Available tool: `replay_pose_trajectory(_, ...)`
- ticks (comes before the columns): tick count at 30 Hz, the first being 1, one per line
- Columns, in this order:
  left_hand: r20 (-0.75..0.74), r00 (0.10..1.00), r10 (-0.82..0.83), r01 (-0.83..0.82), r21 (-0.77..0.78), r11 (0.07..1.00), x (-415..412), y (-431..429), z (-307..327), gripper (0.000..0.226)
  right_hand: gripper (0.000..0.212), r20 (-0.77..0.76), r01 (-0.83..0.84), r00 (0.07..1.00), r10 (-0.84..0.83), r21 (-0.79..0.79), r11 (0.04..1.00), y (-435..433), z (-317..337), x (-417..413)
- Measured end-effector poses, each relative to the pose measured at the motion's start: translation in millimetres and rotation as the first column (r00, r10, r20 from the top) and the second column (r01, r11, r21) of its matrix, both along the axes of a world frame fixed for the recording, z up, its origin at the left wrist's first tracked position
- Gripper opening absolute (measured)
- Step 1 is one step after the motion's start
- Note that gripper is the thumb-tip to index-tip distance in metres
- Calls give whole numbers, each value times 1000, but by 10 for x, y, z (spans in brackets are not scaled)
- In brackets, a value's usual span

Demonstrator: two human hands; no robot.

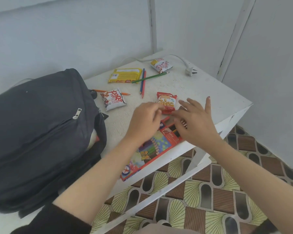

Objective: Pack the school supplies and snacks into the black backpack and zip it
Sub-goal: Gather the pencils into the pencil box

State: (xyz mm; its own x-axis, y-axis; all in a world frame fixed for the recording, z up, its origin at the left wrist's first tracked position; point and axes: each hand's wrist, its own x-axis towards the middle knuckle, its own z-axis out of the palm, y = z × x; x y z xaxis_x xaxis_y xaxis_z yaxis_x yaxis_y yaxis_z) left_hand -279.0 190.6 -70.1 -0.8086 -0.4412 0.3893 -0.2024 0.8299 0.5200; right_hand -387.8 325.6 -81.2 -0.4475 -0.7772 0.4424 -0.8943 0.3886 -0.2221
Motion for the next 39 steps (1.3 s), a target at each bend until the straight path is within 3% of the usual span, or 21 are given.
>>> replay_pose_trajectory(4,7,996,87,-87,11,996,-91,-447,159,27,24,-12,39,999,-38,25,999,-412,186,-126)
replay_pose_trajectory(12,265,936,231,-169,-235,957,-239,-1086,111,46,40,-89,162,986,-139,365,917,-1256,237,-228)
replay_pose_trajectory(18,372,886,276,-148,-338,929,-273,-1226,-18,51,49,-151,211,975,-163,401,892,-1607,127,-157)
replay_pose_trajectory(26,398,767,503,-324,-437,839,-336,-1321,1,25,12,-154,259,964,-215,385,886,-1585,222,-174)
replay_pose_trajectory(33,277,873,401,-250,-450,857,-346,-1333,-7,23,18,90,308,941,-327,177,935,-1278,250,-229)
replay_pose_trajectory(36,123,938,323,-239,-445,863,-382,-1264,-6,17,16,258,294,931,-260,-104,950,-1073,240,-236)
replay_pose_trajectory(39,7,962,274,-248,-400,882,-434,-1163,65,14,10,470,273,881,-51,-416,868,-855,312,-230)
